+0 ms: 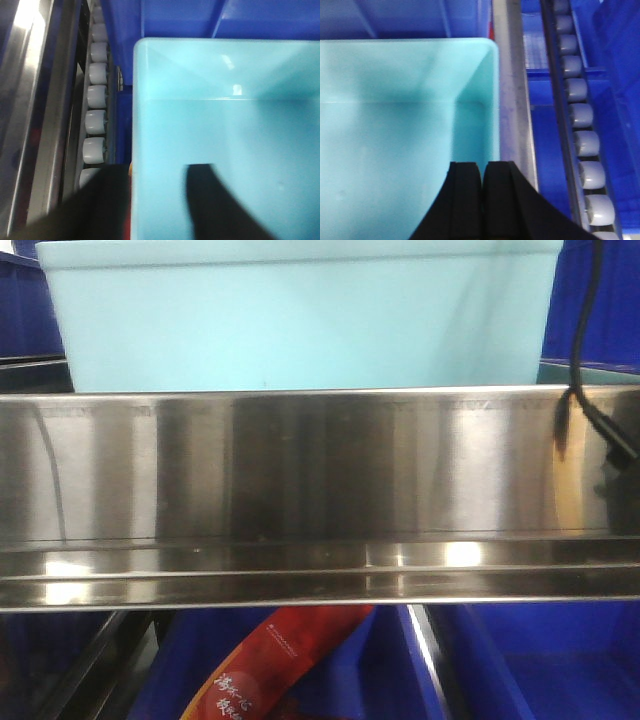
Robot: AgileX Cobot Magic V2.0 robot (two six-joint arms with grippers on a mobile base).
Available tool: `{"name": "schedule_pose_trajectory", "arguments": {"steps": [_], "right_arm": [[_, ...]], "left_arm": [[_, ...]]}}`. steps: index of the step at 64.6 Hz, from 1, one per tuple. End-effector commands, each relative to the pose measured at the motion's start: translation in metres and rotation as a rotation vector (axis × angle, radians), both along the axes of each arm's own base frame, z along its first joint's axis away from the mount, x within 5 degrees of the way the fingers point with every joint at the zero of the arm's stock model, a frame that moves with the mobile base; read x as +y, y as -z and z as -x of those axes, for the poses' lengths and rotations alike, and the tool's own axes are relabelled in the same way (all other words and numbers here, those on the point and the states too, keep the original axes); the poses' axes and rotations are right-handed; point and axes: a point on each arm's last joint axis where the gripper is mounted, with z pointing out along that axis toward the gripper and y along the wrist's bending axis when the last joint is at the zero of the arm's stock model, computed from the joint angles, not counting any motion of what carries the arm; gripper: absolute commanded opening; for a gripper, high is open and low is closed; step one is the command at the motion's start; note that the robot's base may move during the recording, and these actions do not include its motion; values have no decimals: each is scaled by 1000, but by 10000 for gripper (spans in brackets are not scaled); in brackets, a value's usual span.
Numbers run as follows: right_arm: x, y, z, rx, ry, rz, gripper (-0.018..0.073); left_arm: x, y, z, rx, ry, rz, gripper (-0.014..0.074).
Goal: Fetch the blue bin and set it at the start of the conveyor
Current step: 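Close both grippers on opposite side walls of the light-blue bin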
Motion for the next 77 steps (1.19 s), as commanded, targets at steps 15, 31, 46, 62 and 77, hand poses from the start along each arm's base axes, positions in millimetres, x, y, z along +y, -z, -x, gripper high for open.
{"name": "schedule_pose_trajectory", "arguments": {"steps": [15, 31, 46, 62, 77], "right_arm": [[-8, 16, -18, 19, 16, 30, 255], [-7, 39, -32, 81, 25, 27, 255], [-4, 59, -40, 144, 27, 34, 255], [-2, 65, -40, 186, 28, 23, 255], [-3, 66, -38, 205, 29, 31, 255]], "left_arm": [[11, 20, -21, 41, -53, -14, 328], [14, 44, -36, 112, -65, 6, 328], [10, 59, -44, 156, -58, 1, 328], [7, 69, -45, 210, -39, 15, 328], [7, 69, -45, 210, -39, 15, 328]]}}
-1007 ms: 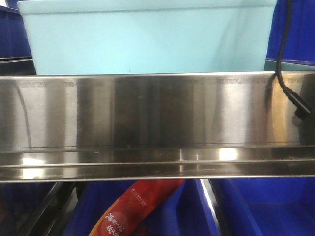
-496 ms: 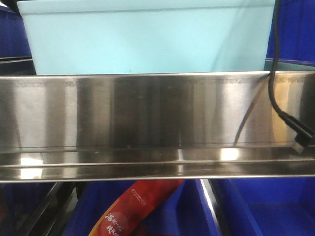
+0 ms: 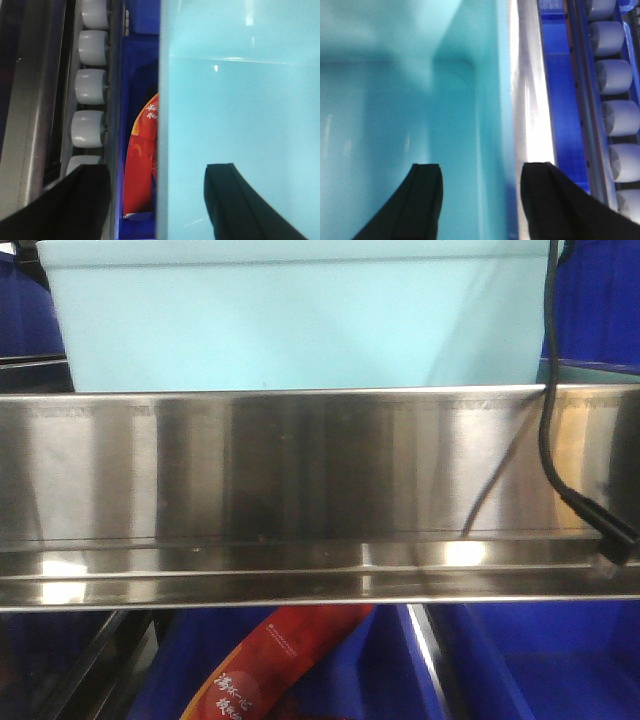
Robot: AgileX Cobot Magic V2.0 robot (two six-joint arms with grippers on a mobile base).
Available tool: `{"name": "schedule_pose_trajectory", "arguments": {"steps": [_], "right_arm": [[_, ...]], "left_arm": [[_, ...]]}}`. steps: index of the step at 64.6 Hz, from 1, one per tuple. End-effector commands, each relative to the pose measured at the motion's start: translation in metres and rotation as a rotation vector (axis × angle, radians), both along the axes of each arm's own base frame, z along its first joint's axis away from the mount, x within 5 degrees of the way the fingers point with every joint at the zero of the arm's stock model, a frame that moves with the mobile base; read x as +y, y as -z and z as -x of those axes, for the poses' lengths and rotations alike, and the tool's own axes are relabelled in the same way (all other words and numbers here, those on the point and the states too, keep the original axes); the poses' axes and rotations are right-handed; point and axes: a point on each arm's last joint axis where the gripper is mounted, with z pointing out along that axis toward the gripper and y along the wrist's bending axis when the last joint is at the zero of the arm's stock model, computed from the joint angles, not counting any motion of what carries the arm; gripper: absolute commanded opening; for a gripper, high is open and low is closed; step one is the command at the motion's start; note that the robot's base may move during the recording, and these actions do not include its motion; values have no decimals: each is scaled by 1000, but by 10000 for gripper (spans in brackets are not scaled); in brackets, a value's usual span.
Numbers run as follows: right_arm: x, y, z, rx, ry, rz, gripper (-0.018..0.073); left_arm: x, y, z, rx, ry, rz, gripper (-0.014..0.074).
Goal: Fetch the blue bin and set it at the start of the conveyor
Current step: 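Close both grippers on opposite side walls of the light-blue bin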
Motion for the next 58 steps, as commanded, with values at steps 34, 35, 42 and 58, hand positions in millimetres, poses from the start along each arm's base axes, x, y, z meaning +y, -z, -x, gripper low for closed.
{"name": "schedule_pose_trajectory", "arguments": {"steps": [34, 35, 42, 58], "right_arm": [[-6, -17, 5, -51, -19, 21, 255], [-7, -17, 5, -52, -19, 24, 255], [-8, -17, 5, -47, -16, 37, 255], [-8, -13, 4, -32, -16, 41, 255]], "left_arm": [[1, -2, -1, -5, 0, 5, 328], [1, -2, -1, -5, 0, 5, 328], [1, -2, -1, -5, 0, 5, 328], [1, -2, -1, -5, 0, 5, 327]]}}
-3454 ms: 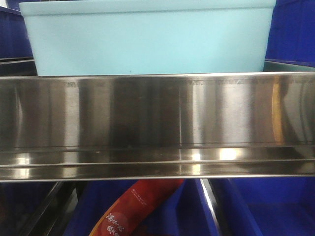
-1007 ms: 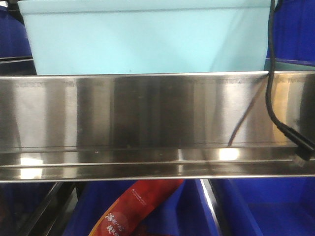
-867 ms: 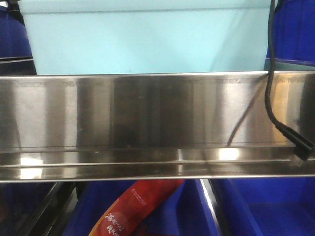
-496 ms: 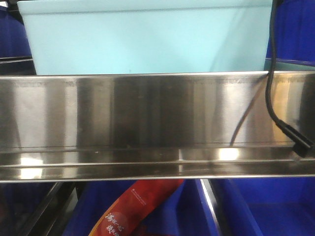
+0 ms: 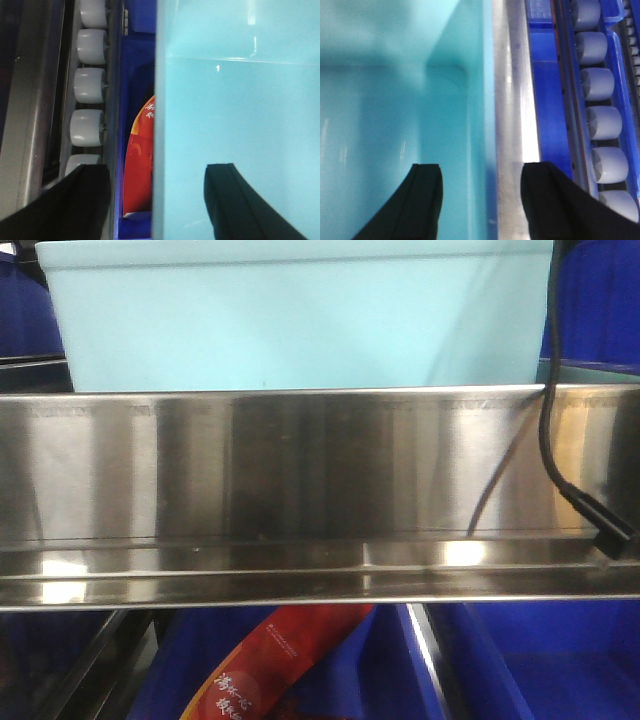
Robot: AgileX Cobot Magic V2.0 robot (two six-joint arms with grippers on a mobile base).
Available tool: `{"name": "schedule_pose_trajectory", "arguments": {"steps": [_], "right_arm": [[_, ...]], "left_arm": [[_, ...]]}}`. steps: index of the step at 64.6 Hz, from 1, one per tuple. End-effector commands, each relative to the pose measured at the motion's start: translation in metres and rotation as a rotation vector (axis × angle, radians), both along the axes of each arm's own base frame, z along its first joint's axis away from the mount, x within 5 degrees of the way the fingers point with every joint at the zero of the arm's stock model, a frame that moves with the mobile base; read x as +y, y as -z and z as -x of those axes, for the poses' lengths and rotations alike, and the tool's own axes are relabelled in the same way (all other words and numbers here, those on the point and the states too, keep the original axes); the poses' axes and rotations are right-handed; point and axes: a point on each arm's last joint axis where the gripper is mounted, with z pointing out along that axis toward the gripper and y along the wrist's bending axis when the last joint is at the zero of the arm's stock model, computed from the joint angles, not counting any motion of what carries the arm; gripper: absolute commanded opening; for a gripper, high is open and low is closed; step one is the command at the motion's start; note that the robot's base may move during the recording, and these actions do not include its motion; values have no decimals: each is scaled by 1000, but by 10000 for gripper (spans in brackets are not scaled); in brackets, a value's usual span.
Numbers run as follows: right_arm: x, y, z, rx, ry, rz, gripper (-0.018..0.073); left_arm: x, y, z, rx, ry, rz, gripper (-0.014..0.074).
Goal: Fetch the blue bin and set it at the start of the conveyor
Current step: 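Close both grippers on opposite side walls of the light-blue bin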
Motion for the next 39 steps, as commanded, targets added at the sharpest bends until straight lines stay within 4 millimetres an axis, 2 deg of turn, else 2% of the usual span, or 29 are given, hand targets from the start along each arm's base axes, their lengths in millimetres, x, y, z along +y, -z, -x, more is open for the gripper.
{"name": "schedule_pose_trajectory", "arguments": {"steps": [1, 18, 33, 39], "right_arm": [[-5, -5, 1, -9, 1, 19, 255], [-5, -4, 1, -5, 1, 21, 255], [-5, -4, 1, -5, 1, 21, 255], [-5, -4, 1, -6, 1, 20, 216]], "left_arm": [[1, -2, -1, -8, -2, 4, 326], [1, -2, -1, -9, 0, -1, 265], [1, -2, -1, -9, 15, -9, 256], [1, -2, -1, -9, 15, -9, 256]]}}
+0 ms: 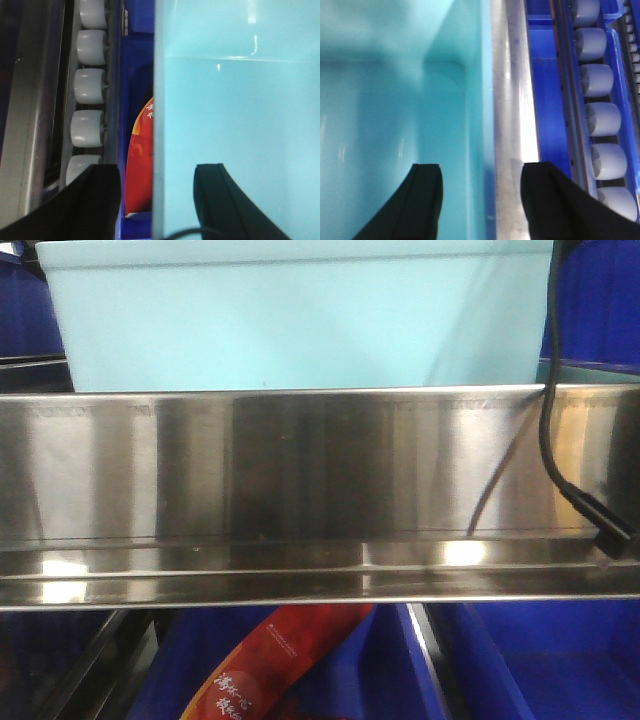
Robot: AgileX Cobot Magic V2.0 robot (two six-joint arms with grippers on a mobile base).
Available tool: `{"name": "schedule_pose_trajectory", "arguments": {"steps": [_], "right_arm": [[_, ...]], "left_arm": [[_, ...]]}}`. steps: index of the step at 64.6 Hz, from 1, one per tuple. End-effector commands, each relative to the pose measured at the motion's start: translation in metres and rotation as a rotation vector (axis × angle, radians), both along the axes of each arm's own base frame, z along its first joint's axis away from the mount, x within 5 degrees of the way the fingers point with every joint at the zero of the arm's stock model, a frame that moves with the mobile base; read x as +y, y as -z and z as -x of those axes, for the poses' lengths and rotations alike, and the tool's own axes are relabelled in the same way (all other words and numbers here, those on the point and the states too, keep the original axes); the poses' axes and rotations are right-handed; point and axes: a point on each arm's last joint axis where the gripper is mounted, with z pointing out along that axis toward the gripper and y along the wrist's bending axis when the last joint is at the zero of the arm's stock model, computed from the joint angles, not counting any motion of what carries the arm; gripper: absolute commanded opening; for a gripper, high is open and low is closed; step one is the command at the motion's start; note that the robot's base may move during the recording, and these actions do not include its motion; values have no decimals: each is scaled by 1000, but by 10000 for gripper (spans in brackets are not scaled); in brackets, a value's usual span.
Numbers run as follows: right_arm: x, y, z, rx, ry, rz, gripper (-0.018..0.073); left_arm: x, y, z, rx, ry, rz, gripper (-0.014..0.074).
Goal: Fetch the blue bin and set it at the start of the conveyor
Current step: 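Close both grippers on opposite side walls of the light-blue bin, then lift the light-blue bin with both grippers and pull it off the shelf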
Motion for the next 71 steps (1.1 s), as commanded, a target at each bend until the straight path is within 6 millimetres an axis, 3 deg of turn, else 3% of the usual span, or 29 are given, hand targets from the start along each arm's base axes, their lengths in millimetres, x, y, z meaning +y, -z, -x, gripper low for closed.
{"name": "schedule_pose_trajectory", "arguments": {"steps": [1, 12, 16, 20, 23, 32, 39, 71], "right_arm": [[-4, -5, 0, -14, 0, 16, 204], [-4, -5, 1, -12, 0, 17, 0], [-5, -5, 1, -12, 0, 17, -91], [-5, -5, 1, -12, 0, 17, -164], [-4, -5, 0, -14, 0, 16, -162], [-5, -9, 3, -22, 9, 12, -162], [-7, -25, 11, -63, 24, -4, -162], [-31, -126, 75, -369, 33, -19, -162]], "left_arm": [[1, -2, -1, -9, 1, -2, 256], [1, -2, -1, -9, 1, -2, 209], [1, -2, -1, -9, 1, -2, 123], [1, -2, -1, -9, 1, -2, -18], [1, -2, -1, -9, 1, -2, -114], [3, -4, 2, 16, -4, -9, -111], [5, -15, 10, 17, -9, -11, -111], [6, -116, 70, -289, 19, 41, -111]]}}
